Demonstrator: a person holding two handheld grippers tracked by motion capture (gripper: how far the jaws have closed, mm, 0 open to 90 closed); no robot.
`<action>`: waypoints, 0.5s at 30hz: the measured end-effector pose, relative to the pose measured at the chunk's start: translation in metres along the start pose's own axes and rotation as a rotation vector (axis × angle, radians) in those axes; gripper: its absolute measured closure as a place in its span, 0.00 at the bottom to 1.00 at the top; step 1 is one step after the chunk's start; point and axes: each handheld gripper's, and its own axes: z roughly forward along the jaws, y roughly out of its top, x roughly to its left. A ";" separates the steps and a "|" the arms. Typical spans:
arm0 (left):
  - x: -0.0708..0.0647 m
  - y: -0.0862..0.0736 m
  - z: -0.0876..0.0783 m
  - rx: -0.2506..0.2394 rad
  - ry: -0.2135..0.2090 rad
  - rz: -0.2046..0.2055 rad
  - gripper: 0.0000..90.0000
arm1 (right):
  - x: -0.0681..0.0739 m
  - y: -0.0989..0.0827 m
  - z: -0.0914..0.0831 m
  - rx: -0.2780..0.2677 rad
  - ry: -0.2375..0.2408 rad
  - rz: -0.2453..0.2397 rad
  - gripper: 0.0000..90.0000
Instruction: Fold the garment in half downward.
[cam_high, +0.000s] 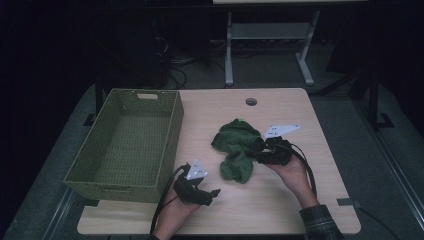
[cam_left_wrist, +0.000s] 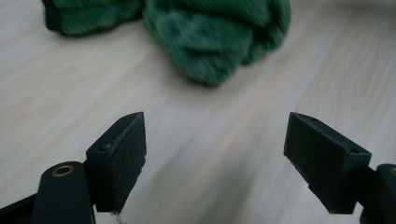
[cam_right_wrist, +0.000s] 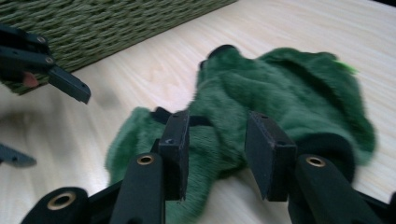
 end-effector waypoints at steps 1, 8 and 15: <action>0.002 0.004 0.000 -0.007 0.007 0.001 0.28 | -0.002 -0.001 -0.001 -0.006 -0.008 0.001 0.66; 0.023 0.038 0.006 -0.045 0.032 0.001 0.39 | -0.018 -0.002 -0.011 -0.004 -0.064 0.028 0.66; 0.045 0.068 0.017 -0.069 0.064 0.009 0.48 | -0.036 0.008 -0.013 -0.004 -0.116 0.045 0.67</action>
